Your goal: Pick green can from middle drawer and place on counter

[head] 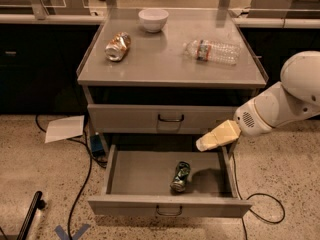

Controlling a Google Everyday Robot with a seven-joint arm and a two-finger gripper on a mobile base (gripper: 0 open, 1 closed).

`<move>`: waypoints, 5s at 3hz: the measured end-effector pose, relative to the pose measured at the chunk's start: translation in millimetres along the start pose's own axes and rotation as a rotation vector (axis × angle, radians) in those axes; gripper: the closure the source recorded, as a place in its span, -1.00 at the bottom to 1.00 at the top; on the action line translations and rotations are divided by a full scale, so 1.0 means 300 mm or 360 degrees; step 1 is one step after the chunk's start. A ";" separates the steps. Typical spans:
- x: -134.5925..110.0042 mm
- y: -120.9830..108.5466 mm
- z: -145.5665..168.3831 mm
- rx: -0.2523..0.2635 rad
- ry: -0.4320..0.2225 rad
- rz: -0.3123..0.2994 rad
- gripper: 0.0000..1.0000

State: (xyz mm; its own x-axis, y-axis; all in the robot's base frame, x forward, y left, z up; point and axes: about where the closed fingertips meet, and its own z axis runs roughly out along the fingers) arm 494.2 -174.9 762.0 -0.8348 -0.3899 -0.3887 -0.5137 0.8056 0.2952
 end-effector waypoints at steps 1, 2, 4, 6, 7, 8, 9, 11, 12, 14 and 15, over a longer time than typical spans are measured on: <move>0.003 -0.002 0.003 -0.0006 -0.0005 0.0008 -1.00; 0.033 -0.046 0.102 -0.0106 -0.0019 0.0151 -1.00; 0.073 -0.126 0.357 -0.0263 -0.0041 0.0394 -1.00; 0.094 -0.139 0.467 -0.0306 0.0027 0.0479 -1.00; 0.103 -0.176 0.544 -0.0272 -0.0010 0.0579 -1.00; 0.113 -0.194 0.736 -0.0238 0.0044 0.0633 -1.00; 0.117 -0.173 0.975 -0.0184 0.0124 0.0611 -1.00; 0.126 -0.189 1.010 -0.0178 0.0127 0.0649 -1.00; 0.108 -0.202 1.085 -0.0150 0.0123 0.0664 -1.00; 0.052 -0.217 1.234 -0.0044 0.0159 0.0622 -1.00; 0.057 -0.259 1.274 0.0021 0.0170 0.0660 -1.00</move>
Offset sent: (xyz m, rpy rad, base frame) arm 0.0160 -0.0069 -0.0878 0.2047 0.1516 -0.1619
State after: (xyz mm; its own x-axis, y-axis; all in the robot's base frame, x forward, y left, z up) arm 595.4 -73.6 398.9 -0.9864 -0.0752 -0.1465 -0.1281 0.9093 0.3959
